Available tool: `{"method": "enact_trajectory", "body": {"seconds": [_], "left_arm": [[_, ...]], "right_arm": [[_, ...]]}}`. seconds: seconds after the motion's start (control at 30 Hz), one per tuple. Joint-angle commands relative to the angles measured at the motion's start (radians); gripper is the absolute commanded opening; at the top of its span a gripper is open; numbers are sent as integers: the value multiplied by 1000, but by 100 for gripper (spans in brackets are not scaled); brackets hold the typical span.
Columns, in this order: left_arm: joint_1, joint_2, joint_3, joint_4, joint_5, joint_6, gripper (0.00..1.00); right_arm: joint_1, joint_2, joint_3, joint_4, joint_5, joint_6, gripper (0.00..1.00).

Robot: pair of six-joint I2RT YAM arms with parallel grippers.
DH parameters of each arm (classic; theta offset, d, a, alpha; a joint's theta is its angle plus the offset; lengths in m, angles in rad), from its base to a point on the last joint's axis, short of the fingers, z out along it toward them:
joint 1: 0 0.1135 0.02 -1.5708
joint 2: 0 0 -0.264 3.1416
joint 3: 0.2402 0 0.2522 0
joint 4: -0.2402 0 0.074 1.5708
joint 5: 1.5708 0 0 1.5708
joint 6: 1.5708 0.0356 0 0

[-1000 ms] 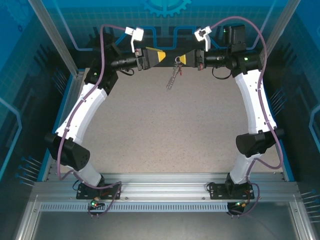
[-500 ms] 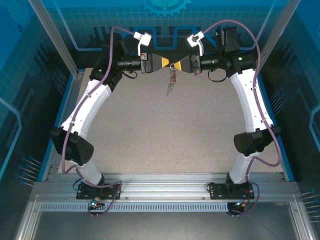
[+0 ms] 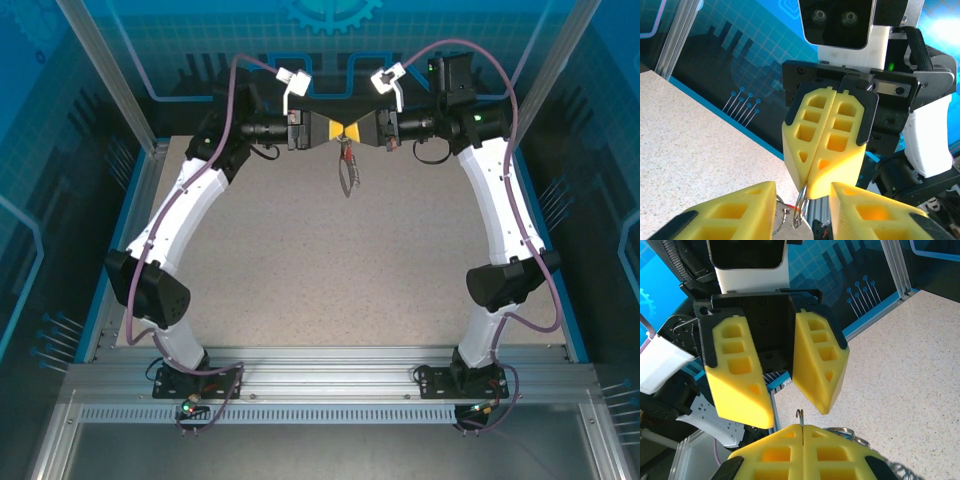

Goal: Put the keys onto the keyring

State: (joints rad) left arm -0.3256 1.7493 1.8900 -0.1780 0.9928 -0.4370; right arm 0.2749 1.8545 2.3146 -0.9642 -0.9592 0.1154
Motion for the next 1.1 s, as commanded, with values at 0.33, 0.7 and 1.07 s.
{"method": "enact_trajectory", "body": {"seconds": [0.33,0.7,1.07], "left_arm": [[-7,5,-7,40,56,-8,23],[-20,4,-29,67,59,-11,13],[-17,-5,-66,205,10,-90,0]], "right_arm": [[9,11,26,33,-30,23,0],[10,8,14,59,-32,41,0],[-17,-30,-47,143,-14,117,22]]}}
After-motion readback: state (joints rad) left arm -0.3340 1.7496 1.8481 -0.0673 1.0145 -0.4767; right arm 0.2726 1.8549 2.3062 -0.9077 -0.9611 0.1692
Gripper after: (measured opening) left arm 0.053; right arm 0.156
